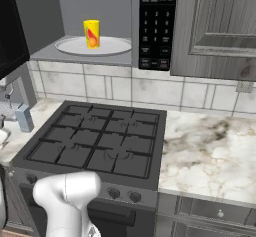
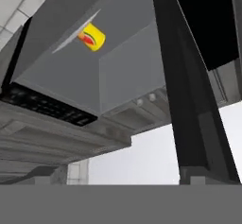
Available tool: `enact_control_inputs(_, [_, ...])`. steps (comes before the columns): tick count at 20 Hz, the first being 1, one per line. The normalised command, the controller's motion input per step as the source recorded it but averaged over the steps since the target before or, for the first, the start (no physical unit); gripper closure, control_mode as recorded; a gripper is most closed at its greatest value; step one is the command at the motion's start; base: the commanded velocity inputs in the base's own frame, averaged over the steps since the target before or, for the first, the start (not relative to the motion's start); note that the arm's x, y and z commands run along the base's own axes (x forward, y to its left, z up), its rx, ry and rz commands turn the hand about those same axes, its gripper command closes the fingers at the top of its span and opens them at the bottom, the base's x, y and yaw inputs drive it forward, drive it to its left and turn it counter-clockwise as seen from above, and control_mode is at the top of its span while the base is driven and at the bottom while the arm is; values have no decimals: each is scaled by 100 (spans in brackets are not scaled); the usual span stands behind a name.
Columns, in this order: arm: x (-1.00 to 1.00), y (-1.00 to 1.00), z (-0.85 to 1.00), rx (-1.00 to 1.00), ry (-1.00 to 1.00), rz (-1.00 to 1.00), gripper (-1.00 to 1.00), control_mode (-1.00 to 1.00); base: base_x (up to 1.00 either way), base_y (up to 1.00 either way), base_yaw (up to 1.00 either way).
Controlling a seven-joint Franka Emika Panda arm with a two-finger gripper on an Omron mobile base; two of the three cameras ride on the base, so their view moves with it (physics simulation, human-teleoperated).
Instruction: Place the microwavable item in the microwave. Then, close the microwave door and press the start button.
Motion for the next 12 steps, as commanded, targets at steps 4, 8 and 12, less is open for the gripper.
enact_control_inputs(4, [-11,40,62,-2,-24,-7,-100,-100,0,0,0])
enact_control_inputs(8, [-23,4,41,4,-19,-2,-100,-100,0,0,0])
enact_control_inputs(12, [-40,-30,11,18,-17,0,-100,-100,0,0,0])
